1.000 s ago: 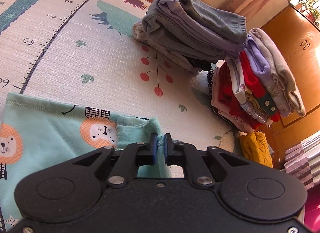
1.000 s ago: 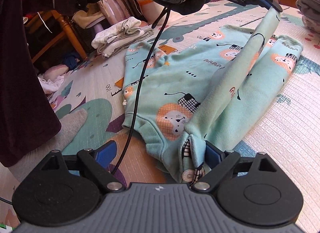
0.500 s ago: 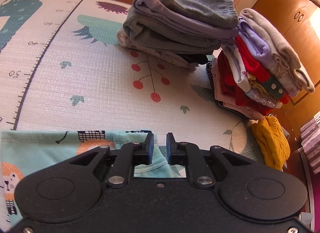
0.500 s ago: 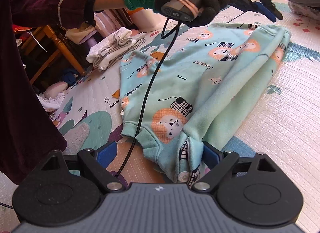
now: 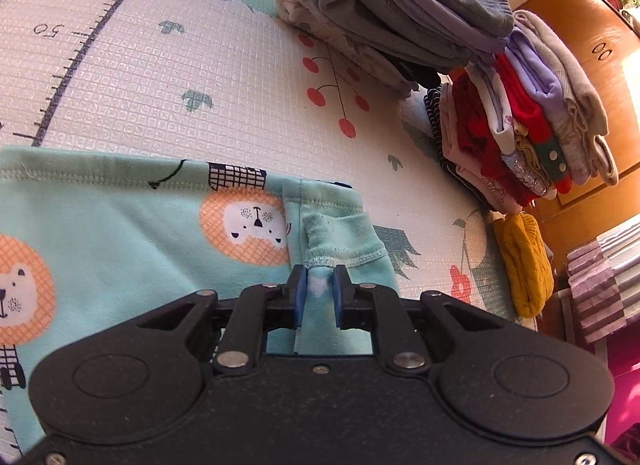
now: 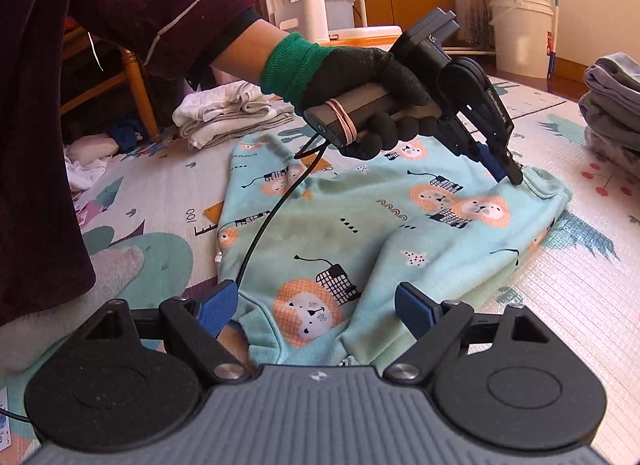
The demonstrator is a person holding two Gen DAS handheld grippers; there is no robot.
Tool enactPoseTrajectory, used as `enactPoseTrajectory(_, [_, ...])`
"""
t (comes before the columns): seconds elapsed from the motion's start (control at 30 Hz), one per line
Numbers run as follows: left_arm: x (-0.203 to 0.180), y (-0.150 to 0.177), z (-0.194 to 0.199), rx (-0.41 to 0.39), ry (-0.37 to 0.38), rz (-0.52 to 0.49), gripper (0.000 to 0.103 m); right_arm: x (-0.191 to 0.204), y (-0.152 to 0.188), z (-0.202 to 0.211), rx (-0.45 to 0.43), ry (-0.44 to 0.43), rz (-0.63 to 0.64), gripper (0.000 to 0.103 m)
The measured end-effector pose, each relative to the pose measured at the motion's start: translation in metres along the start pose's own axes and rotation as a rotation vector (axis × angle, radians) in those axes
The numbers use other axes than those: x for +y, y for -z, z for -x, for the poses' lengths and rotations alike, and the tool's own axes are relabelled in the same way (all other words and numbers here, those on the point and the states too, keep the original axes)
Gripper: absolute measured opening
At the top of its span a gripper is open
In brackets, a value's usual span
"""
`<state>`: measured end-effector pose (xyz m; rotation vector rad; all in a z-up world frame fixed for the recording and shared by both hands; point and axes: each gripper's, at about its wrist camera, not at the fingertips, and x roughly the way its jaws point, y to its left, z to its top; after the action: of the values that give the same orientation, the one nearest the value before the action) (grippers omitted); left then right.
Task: Fold clothes
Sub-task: 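Fold the lifted side over the body with the left tool, then open the left tool and release the folded side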
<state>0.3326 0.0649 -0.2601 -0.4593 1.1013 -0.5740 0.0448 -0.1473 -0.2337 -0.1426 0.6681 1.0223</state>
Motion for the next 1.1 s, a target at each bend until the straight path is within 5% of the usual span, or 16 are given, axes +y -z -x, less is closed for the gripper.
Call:
enactPoseTrajectory(0.27, [-0.016,-0.005,0.029,-0.109,0.027,-0.105,0.001,0.003,0.015,-0.005,0.047,0.003,-0.026,0.086])
enactPoseTrajectory(0.37, [-0.018,-0.002,0.008,-0.062,-0.059,-0.145,0.001,-0.002,0.022,-0.01,0.082,0.011,-0.064,0.087])
enactPoseTrajectory(0.5, [-0.014,0.0,-0.003,-0.033,-0.132,-0.18,0.006,0.0,0.021,-0.013,0.095,0.01,-0.065,0.088])
enactPoseTrajectory(0.57, [-0.014,-0.001,0.005,-0.056,-0.135,-0.172,0.016,0.002,0.022,-0.013,0.101,0.013,-0.058,0.088])
enactPoseTrajectory(0.73, [-0.037,0.001,0.028,-0.126,-0.139,-0.277,0.018,0.004,0.021,0.003,0.036,0.03,-0.061,0.087])
enactPoseTrajectory(0.83, [-0.049,0.007,0.019,-0.085,-0.102,-0.307,0.018,0.007,0.022,0.005,0.016,0.021,-0.051,0.087])
enactPoseTrajectory(1.0, [-0.047,0.021,-0.017,0.025,-0.158,-0.368,0.018,0.014,0.02,-0.005,0.046,-0.009,-0.022,0.088])
enactPoseTrajectory(1.1, [-0.043,0.015,-0.02,0.021,-0.154,-0.354,0.018,0.021,0.021,-0.014,0.108,0.002,0.056,0.09])
